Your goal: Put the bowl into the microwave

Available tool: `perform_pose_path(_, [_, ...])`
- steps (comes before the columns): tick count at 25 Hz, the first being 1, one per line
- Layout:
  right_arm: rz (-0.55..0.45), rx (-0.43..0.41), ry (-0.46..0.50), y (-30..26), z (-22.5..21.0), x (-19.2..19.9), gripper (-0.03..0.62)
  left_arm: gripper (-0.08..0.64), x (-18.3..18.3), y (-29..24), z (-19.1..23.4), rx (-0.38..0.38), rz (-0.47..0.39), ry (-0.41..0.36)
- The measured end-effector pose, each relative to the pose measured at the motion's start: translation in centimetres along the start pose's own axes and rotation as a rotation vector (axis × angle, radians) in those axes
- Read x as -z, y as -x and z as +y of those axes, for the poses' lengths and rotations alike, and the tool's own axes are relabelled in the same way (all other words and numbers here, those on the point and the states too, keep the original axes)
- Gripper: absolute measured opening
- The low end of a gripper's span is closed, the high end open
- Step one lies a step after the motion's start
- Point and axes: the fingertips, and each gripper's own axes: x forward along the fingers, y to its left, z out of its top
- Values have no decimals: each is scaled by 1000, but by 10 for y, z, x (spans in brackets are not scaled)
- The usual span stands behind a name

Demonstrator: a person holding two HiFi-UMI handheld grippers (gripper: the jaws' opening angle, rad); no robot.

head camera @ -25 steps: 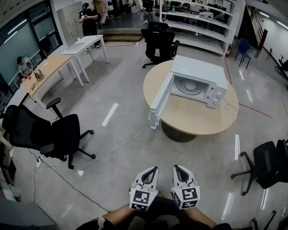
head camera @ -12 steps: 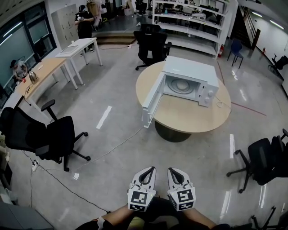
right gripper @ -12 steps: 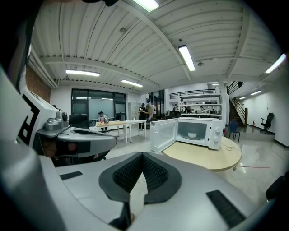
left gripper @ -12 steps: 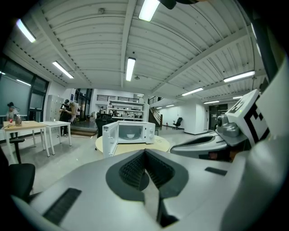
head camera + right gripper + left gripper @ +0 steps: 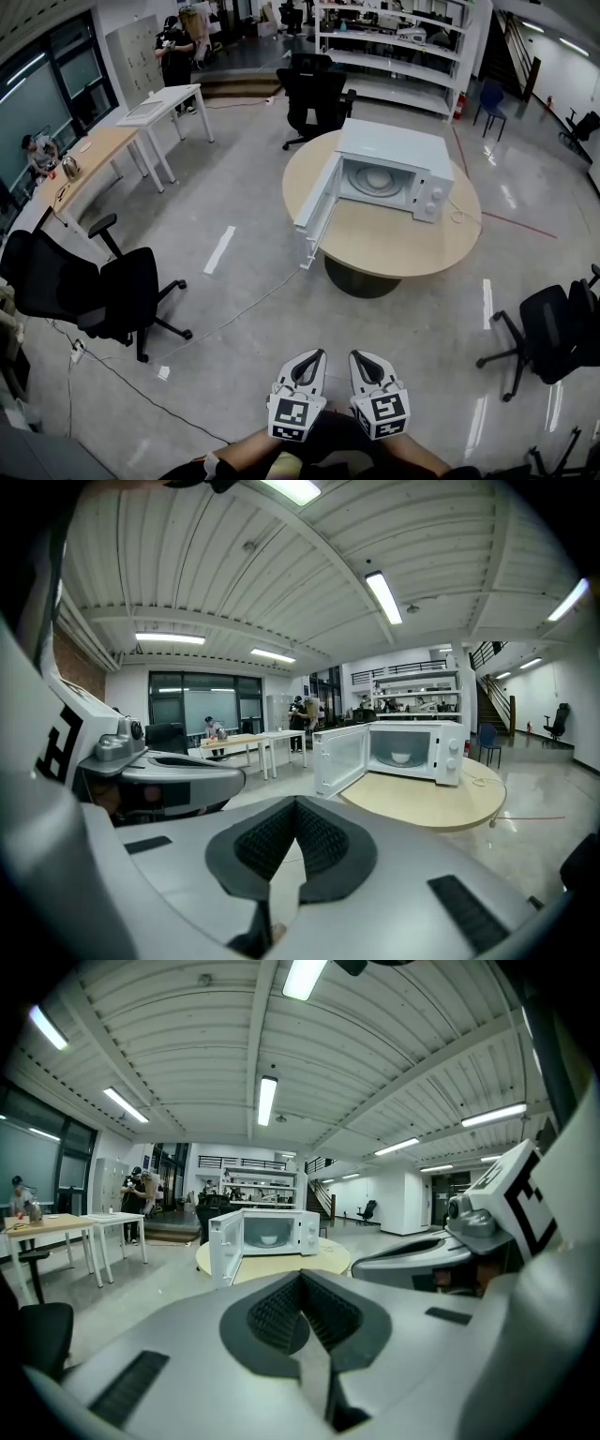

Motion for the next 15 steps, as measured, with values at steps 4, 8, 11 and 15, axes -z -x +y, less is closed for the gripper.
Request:
perform_pose_path(4, [-6,8,-9,-1,-3,-1,15,48,0,-2,2,-2,7,-4])
perform_pose_path(8, [-11,14,-15,-4,-5,-2,15,48,0,-7,3,5,14,-14])
perform_pose_path(11, [-10,15,-11,-7,-5,-2,15,48,1,-8,5,6,17,-15])
perform_pose_path(15, [-11,15,-10,-12,-6,-2,15,48,1,-13,8,11,22,-14])
